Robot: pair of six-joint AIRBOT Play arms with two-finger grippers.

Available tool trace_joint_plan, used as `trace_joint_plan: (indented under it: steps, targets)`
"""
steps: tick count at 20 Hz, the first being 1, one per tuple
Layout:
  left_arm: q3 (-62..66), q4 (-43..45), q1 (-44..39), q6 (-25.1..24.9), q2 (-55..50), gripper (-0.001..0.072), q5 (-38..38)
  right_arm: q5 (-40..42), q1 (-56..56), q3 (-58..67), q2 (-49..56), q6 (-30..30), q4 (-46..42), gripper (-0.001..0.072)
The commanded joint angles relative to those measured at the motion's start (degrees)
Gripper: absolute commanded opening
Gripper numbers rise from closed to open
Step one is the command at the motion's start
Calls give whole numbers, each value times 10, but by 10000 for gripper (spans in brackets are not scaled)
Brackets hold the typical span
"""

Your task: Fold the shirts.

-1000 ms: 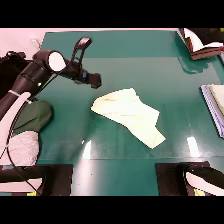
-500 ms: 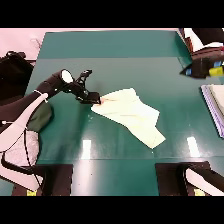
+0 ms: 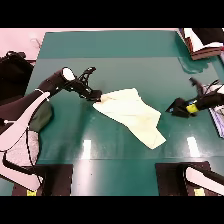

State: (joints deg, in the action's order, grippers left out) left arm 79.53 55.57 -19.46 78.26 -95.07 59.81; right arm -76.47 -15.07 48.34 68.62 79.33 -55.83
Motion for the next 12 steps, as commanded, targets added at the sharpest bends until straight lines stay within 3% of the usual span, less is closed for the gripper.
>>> trace_joint_plan:
  steps: [1,4,5,8,12]
  targets:
    - [18,-1,0,-3,0,27,11,72,31,-56,73,-34,74,458]
    - [18,0,0,-3,0,27,23,132,83,-51,113,-40,96,444]
    - [18,0,0,-3,0,27,27,146,97,-45,118,-40,95,382]
    - [19,5,0,-3,11,26,32,150,118,-12,113,-50,92,19]
    - [76,92,0,-2,122,26,30,90,116,115,0,-63,92,18]
